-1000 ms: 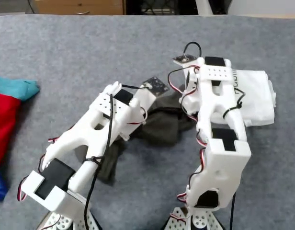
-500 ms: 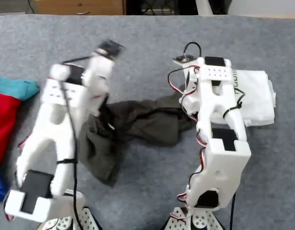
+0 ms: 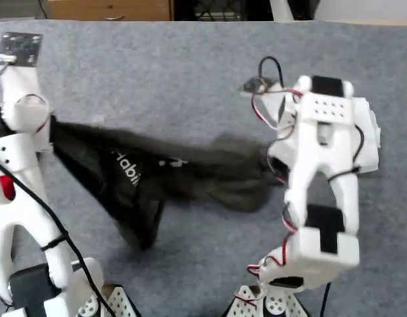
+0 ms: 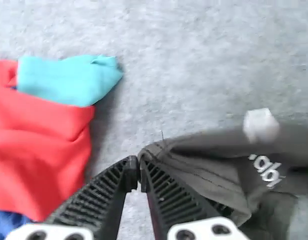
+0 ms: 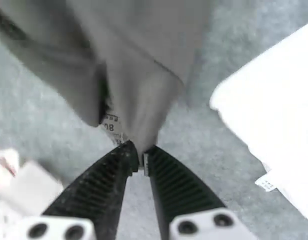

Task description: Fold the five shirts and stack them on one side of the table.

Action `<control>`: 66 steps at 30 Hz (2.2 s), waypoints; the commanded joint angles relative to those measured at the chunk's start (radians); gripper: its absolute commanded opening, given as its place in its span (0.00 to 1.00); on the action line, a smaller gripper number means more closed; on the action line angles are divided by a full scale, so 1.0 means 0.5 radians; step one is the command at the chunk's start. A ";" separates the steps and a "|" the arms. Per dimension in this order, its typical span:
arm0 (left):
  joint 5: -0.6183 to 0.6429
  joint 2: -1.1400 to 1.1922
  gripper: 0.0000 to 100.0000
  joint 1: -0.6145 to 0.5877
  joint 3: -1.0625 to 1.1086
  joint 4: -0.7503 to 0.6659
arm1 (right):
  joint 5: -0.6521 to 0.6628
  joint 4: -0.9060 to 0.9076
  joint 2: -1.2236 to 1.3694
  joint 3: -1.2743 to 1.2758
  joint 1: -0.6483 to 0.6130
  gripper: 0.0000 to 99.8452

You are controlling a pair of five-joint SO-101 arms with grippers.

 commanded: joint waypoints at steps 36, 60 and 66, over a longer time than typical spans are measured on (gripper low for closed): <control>-1.409 0.129 0.03 -0.692 1.386 -0.430 | -0.893 -0.153 -0.247 -0.072 -0.798 0.21; -1.209 0.147 0.03 -0.692 1.386 -0.436 | -1.013 -0.485 1.235 -0.628 -0.881 0.14; -1.209 0.132 0.03 -0.692 1.386 -0.436 | -1.080 -0.528 1.198 -0.621 -0.878 0.05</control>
